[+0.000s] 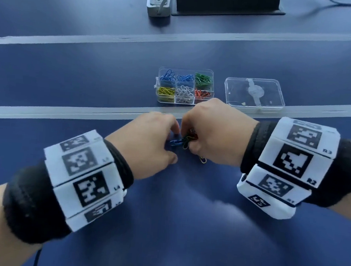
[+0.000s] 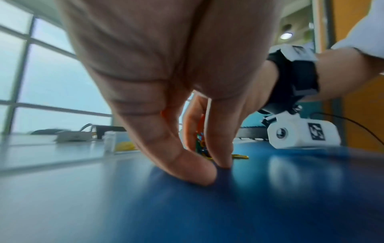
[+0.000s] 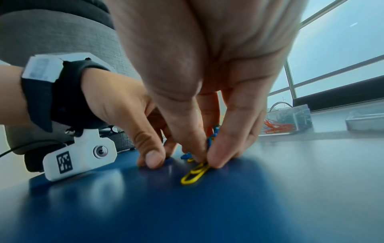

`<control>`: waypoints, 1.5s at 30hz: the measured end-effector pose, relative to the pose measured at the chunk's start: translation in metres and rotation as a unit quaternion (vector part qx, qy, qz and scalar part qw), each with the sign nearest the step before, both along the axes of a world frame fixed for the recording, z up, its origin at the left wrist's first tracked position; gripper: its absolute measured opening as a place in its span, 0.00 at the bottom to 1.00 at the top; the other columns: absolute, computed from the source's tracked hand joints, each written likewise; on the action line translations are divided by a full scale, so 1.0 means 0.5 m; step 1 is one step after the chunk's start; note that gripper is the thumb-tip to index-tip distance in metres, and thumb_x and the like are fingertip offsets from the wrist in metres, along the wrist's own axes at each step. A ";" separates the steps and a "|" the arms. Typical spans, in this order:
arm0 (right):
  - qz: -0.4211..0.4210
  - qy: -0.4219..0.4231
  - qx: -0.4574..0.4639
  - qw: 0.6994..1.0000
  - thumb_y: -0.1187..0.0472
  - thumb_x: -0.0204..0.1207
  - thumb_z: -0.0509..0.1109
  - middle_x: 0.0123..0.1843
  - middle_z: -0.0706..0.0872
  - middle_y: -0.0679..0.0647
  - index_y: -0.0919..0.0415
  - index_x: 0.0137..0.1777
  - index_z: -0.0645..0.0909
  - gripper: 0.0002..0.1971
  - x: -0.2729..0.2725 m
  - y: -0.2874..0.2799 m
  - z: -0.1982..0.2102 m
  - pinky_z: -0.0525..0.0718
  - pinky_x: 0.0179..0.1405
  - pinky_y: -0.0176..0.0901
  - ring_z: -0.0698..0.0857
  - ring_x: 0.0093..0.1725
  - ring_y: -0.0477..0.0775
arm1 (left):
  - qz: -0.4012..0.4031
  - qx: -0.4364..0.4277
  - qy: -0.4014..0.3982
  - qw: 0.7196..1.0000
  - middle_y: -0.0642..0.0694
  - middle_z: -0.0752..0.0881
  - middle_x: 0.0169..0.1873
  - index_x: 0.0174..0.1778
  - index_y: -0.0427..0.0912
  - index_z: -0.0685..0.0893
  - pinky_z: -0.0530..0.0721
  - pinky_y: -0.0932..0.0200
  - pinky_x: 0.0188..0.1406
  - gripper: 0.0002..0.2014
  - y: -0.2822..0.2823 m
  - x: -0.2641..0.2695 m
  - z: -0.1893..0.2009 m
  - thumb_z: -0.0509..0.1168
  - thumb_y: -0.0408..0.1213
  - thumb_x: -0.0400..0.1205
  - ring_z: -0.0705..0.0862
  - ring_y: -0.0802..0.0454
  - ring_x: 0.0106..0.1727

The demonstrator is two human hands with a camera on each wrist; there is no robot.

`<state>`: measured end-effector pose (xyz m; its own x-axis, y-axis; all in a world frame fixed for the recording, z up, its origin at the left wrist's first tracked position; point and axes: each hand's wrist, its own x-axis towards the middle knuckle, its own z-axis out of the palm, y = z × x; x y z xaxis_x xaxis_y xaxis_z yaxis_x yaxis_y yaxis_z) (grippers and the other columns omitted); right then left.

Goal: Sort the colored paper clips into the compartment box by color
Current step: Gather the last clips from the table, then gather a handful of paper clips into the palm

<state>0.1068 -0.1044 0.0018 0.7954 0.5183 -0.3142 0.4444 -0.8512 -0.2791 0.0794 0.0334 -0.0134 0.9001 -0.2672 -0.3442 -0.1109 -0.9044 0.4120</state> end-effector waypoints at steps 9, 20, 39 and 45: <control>-0.022 0.009 0.012 1.000 0.62 0.64 0.71 0.25 0.77 0.55 0.58 0.28 0.81 0.05 0.015 -0.015 0.004 0.78 0.32 0.38 0.76 0.31 0.56 | -0.045 0.079 -0.059 0.994 0.42 0.85 0.40 0.40 0.41 0.84 0.83 0.54 0.42 0.06 -0.046 0.019 0.013 0.64 0.38 0.73 0.81 0.43 0.41; -0.084 0.026 0.056 0.995 0.61 0.64 0.70 0.23 0.81 0.50 0.55 0.27 0.83 0.06 0.042 -0.085 0.057 0.80 0.27 0.36 0.76 0.25 0.47 | -0.079 0.197 -0.044 0.976 0.46 0.68 0.29 0.27 0.43 0.66 0.72 0.55 0.33 0.14 -0.083 0.016 0.021 0.65 0.37 0.73 0.73 0.43 0.36; 0.080 -0.027 0.105 0.991 0.56 0.67 0.74 0.33 0.87 0.43 0.46 0.49 0.88 0.11 0.018 -0.028 0.148 0.83 0.40 0.34 0.82 0.34 0.41 | 0.363 -0.693 0.293 0.549 0.34 0.89 0.36 0.40 0.32 0.86 0.89 0.50 0.30 0.19 -0.075 0.008 0.016 0.50 0.35 0.83 0.88 0.40 0.30; 0.064 -0.067 0.137 0.986 0.59 0.71 0.71 0.39 0.89 0.44 0.47 0.47 0.87 0.07 0.018 -0.061 0.132 0.80 0.43 0.39 0.84 0.39 0.45 | 0.380 -0.720 0.286 0.506 0.36 0.88 0.32 0.35 0.31 0.85 0.88 0.47 0.36 0.15 -0.053 0.019 -0.017 0.56 0.32 0.81 0.89 0.42 0.30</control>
